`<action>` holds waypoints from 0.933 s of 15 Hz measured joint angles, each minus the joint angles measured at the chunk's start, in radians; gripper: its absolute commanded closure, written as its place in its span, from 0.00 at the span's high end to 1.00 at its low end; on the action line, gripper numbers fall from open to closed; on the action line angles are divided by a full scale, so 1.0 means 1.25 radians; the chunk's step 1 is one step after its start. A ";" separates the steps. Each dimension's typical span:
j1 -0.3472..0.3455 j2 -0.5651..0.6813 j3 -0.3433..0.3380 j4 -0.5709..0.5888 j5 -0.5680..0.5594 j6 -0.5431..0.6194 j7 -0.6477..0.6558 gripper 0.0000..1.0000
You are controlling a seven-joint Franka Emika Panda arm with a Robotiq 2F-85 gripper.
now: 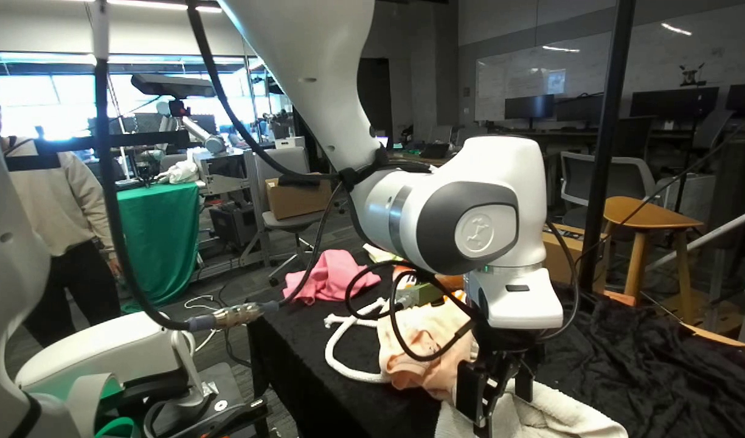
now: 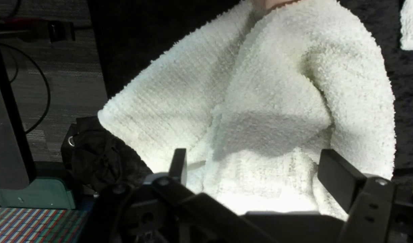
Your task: Put the objects on the table on top of each other
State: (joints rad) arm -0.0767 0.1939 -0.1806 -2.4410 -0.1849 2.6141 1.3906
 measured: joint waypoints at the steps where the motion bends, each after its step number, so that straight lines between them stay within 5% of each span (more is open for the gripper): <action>1: 0.000 0.010 0.000 0.009 0.006 -0.003 0.000 1.00; 11: -0.001 0.092 0.000 0.050 0.128 -0.013 -0.020 1.00; 13: -0.001 0.100 0.000 0.053 0.142 -0.014 -0.025 0.93; 14: -0.002 0.102 0.000 0.055 0.146 -0.014 -0.027 0.72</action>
State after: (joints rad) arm -0.0787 0.3218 -0.1807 -2.3727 -0.0027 2.5969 1.3569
